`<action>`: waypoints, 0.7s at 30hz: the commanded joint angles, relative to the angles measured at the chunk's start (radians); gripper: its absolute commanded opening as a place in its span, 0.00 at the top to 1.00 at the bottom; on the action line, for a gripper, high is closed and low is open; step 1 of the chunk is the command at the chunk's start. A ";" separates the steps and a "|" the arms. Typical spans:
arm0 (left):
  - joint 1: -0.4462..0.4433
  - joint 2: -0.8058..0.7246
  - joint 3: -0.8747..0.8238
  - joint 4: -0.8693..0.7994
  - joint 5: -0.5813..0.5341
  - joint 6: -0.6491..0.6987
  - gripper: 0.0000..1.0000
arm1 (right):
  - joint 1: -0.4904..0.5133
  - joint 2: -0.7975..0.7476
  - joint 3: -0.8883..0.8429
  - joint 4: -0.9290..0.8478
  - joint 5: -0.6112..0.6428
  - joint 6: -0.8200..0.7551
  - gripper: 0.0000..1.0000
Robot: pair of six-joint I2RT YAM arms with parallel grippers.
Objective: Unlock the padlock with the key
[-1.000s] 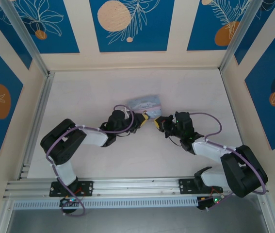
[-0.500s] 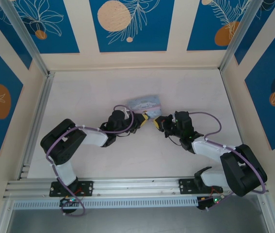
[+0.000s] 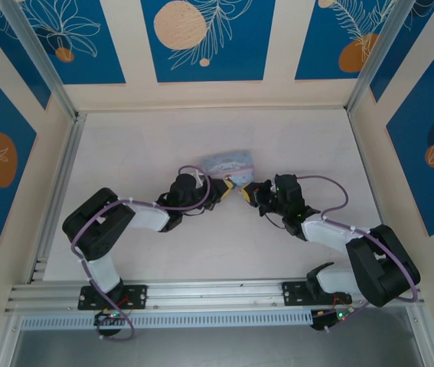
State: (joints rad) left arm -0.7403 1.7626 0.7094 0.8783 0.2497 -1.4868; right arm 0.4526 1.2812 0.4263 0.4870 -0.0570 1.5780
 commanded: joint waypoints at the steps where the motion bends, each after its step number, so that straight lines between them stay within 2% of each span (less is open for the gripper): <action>1: 0.004 -0.034 0.002 0.041 0.003 -0.004 1.00 | 0.009 0.011 0.020 0.034 -0.007 -0.004 1.00; 21: 0.000 -0.029 -0.003 0.037 -0.003 0.000 1.00 | 0.027 -0.029 0.029 0.009 0.008 -0.017 1.00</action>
State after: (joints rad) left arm -0.7406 1.7622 0.7094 0.8791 0.2493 -1.4864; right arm 0.4778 1.2881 0.4263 0.4980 -0.0578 1.5780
